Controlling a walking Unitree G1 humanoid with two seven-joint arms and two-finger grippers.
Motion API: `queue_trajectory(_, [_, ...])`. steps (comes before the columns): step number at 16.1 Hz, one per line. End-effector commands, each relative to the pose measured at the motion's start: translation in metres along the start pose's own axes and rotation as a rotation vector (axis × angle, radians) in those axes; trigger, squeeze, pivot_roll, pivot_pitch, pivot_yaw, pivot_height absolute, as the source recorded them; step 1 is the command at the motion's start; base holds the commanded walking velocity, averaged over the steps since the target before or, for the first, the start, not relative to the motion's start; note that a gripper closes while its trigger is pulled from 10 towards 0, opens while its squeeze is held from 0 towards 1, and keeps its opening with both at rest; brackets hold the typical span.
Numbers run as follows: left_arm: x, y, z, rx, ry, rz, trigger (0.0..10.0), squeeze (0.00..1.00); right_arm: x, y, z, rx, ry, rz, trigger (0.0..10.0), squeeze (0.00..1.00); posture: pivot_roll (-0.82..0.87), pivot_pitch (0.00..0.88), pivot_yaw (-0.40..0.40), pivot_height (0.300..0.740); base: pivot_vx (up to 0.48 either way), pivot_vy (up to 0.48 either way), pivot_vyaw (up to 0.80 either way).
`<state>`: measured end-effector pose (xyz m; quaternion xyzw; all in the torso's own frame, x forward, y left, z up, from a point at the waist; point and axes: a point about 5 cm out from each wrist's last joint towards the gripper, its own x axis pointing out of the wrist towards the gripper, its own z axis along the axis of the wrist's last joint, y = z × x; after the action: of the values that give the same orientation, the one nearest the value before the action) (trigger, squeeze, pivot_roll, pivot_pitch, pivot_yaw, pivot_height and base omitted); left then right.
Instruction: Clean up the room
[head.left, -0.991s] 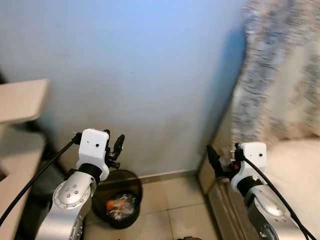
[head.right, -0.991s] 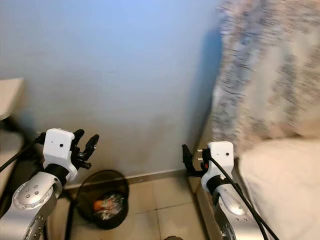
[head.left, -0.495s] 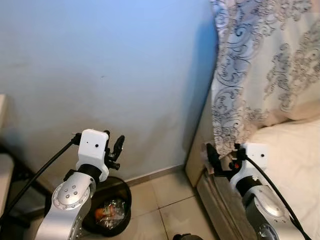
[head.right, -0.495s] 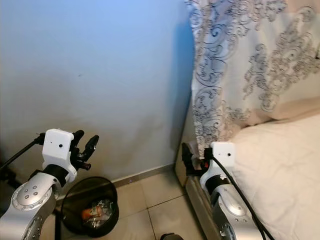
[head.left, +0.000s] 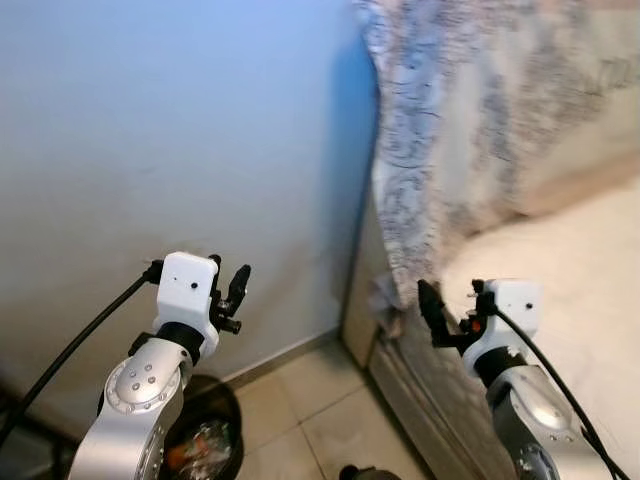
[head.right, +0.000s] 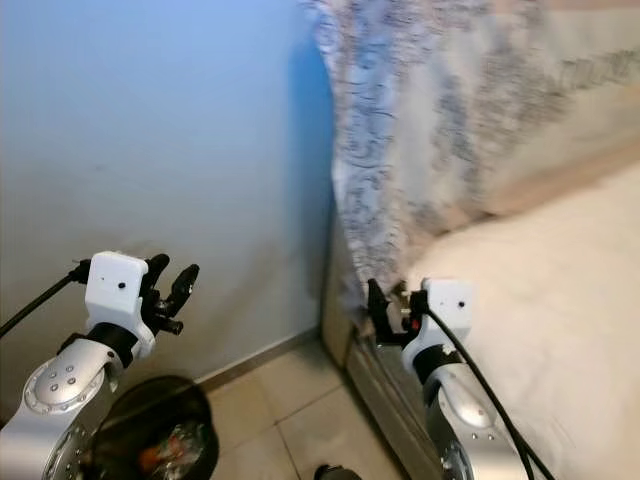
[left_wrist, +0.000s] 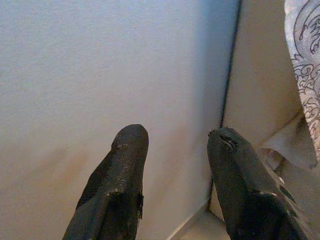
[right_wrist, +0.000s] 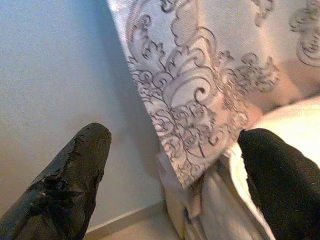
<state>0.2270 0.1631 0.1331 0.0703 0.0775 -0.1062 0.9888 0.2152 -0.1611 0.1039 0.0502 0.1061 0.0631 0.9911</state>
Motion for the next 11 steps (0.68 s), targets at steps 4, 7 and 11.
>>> queue_trajectory(4, [-0.0023,0.0002,-0.0040,-0.008,0.018,0.012,10.0,0.00,-0.0049,0.0022,0.0034,0.016,-0.025,0.013,10.0,0.00,0.01,0.000,0.027,0.740,0.000,0.000,-0.80])
queue_trajectory(7, [-0.0037,-0.0022,-0.0077,-0.016,0.024,0.014,10.0,0.00,-0.0048,0.0006,0.0028,0.054,-0.030,0.006,10.0,0.00,0.01,0.000,0.025,0.740,0.000,0.000,-0.80])
queue_trajectory(11, [-0.0016,0.0015,-0.0059,-0.015,0.015,0.031,10.0,0.00,-0.0039,-0.0002,0.0049,0.040,-0.046,-0.012,10.0,0.00,0.01,0.000,0.018,0.740,0.000,0.000,-0.80])
